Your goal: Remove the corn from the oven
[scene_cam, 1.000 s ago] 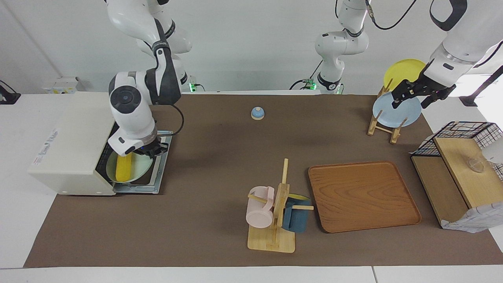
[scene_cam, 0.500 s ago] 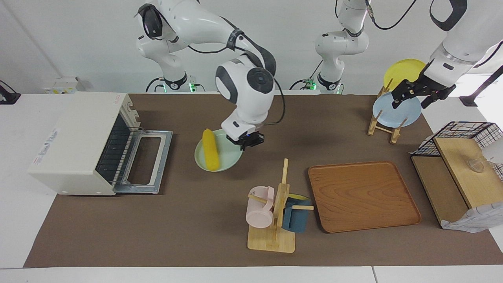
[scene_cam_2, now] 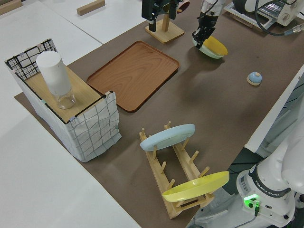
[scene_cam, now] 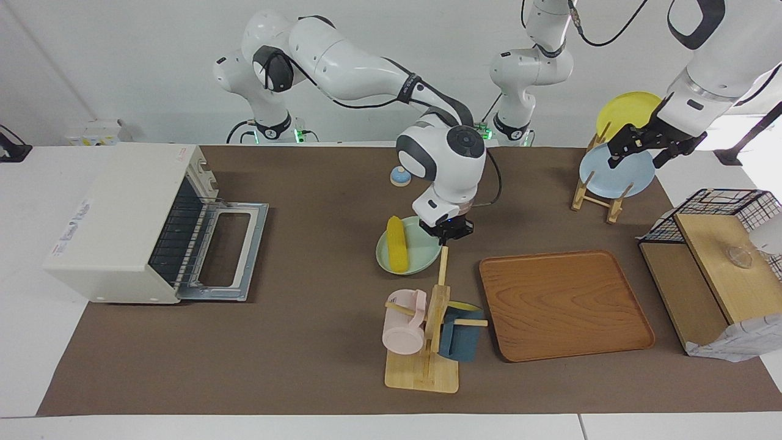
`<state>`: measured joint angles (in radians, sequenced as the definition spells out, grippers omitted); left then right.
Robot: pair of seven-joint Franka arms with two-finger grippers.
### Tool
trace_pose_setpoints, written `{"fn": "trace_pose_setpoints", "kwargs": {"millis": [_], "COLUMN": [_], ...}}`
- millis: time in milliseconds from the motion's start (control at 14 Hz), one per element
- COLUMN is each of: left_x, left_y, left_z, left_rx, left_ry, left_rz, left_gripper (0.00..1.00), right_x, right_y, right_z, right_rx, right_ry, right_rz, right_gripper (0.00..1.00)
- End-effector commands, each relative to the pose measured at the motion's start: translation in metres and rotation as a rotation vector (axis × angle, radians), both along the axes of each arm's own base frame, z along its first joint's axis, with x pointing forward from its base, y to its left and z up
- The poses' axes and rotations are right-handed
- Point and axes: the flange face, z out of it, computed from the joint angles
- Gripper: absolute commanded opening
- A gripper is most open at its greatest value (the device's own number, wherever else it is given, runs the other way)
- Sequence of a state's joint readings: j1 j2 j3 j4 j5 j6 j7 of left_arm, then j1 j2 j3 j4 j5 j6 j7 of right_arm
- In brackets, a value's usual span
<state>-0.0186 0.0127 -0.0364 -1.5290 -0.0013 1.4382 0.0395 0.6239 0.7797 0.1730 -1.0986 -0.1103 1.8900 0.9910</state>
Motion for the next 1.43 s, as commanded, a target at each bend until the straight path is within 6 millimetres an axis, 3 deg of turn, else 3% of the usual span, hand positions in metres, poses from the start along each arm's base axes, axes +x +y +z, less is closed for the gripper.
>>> {"fn": "trace_pose_setpoints", "kwargs": {"millis": [0, 71, 143, 214, 286, 429, 571, 714, 929, 1000, 1071, 1143, 1214, 1357], "left_x": [-0.019, -0.027, -0.040, -0.045, -0.052, -0.059, -0.071, -0.085, -0.086, -0.071, -0.058, -0.048, -0.050, -0.050], "left_y": [-0.009, -0.023, -0.043, -0.071, -0.116, -0.201, -0.288, -0.349, -0.389, -0.393, -0.398, -0.397, -0.399, -0.399], "left_z": [-0.013, -0.030, -0.051, -0.074, -0.098, -0.147, -0.198, -0.234, -0.267, -0.277, -0.291, -0.294, -0.297, -0.299], "left_rx": [0.020, 0.019, 0.019, 0.013, 0.006, -0.016, -0.054, -0.083, -0.110, -0.121, -0.117, -0.115, -0.116, -0.115], "left_ry": [-0.021, -0.050, -0.082, -0.111, -0.134, -0.158, -0.180, -0.187, -0.199, -0.212, -0.208, -0.207, -0.208, -0.206], "left_rz": [0.040, 0.023, 0.020, 0.049, 0.073, 0.134, 0.189, 0.195, 0.205, 0.212, 0.216, 0.237, 0.234, 0.232], "left_gripper": [1.00, 1.00, 1.00, 1.00, 1.00, 1.00, 1.00, 1.00, 1.00, 0.97, 0.79, 0.27, 0.00, 0.00], "right_x": [0.003, 0.010, 0.024, 0.034, 0.040, 0.041, 0.026, 0.018, 0.019, 0.019, 0.018, 0.018, 0.017, 0.013], "right_y": [-0.010, -0.025, -0.051, -0.088, -0.137, -0.230, -0.297, -0.351, -0.392, -0.397, -0.397, -0.401, -0.405, -0.410], "right_z": [0.018, 0.042, 0.062, 0.073, 0.079, 0.060, 0.026, -0.011, -0.033, -0.041, -0.045, -0.045, -0.048, -0.055], "right_rx": [0.009, 0.003, 0.001, -0.030, -0.069, -0.105, -0.116, -0.104, -0.174, -0.189, -0.197, -0.224, -0.259, -0.274], "right_ry": [0.002, -0.019, -0.037, -0.009, 0.035, 0.084, 0.105, 0.076, 0.092, 0.103, 0.106, 0.106, 0.108, 0.119], "right_rz": [-0.019, -0.019, -0.007, 0.040, 0.100, 0.150, 0.208, 0.185, 0.229, 0.235, 0.240, 0.260, 0.287, 0.294], "right_gripper": [0.61, 0.69, 0.70, 0.70, 0.63, 0.36, 0.13, 0.03, 0.00, 0.00, 0.00, 0.00, 0.00, 0.00]}}
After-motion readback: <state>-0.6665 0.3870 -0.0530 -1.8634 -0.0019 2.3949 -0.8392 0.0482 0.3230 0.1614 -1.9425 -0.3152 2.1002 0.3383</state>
